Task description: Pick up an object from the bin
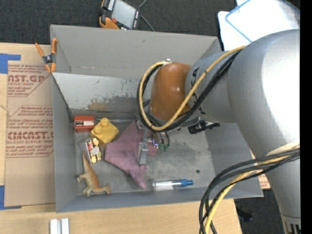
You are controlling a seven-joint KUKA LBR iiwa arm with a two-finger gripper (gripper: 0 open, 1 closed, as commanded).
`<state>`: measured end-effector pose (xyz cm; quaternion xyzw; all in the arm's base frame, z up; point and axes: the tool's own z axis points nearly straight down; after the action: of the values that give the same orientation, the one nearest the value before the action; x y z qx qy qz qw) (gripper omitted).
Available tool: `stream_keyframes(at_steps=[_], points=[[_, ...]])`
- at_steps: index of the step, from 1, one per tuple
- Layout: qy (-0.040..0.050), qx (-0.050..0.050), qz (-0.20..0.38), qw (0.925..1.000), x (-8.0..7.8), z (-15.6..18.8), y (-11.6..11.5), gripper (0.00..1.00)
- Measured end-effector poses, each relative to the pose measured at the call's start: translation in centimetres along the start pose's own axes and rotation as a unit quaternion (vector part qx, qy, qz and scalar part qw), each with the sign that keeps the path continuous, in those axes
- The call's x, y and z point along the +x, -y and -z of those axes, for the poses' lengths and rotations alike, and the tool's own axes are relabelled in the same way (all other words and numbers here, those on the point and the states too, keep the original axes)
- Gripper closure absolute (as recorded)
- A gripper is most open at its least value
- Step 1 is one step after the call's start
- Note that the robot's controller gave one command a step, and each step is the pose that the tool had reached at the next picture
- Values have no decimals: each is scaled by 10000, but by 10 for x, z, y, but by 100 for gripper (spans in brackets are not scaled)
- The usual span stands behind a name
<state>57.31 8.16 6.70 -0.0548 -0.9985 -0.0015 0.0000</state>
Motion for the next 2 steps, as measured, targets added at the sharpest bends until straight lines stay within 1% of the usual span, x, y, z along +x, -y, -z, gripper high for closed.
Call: stream_keyframes(at_steps=[1, 2], points=[[73, -8, 1146, 9934, -2, 69, -11, 0], [-36, 14, 241, 9997, 4, 10, -2, 0]])
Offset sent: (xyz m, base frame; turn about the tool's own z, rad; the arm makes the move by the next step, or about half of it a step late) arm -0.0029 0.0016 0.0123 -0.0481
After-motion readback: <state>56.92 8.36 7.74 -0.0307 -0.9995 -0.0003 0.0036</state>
